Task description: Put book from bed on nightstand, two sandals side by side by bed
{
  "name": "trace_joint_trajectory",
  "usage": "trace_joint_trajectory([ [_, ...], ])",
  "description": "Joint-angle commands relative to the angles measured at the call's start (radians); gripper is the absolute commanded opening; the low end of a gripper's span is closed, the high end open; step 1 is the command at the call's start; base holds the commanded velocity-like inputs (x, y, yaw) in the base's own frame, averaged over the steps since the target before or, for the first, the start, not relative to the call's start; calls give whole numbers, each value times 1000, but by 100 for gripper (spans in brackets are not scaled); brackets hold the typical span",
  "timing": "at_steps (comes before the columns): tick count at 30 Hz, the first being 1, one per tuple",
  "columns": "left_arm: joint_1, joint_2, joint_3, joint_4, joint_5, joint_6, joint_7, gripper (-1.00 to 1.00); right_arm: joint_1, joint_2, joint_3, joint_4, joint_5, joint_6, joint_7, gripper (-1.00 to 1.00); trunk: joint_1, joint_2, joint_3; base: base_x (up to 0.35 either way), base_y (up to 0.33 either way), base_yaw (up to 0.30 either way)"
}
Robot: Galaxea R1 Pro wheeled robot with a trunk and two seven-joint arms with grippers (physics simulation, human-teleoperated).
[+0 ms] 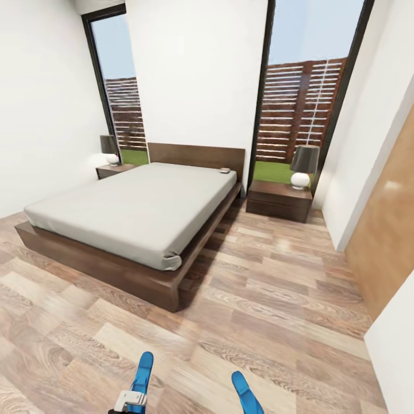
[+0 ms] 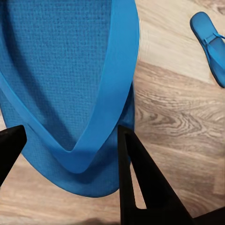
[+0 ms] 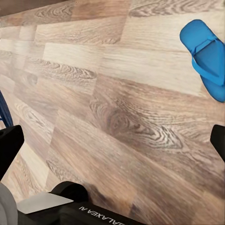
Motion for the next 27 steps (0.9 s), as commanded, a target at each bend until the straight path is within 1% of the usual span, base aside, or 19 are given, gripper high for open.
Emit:
trace_joint_trajectory([
  [1, -1, 0, -8, 1, 8, -4, -3, -100, 0, 0, 1, 0, -3, -1, 3, 100, 0, 0, -1, 30, -13, 232],
  [19, -1, 0, -8, 1, 8, -4, -3, -100, 0, 0, 1, 0, -3, -1, 3, 100, 0, 0, -1, 3, -1, 279],
  [27, -1, 0, -8, 1, 8, -4, -3, -100, 0, -1, 0, 0, -3, -1, 3, 100, 0, 0, -1, 0, 0, 43],
])
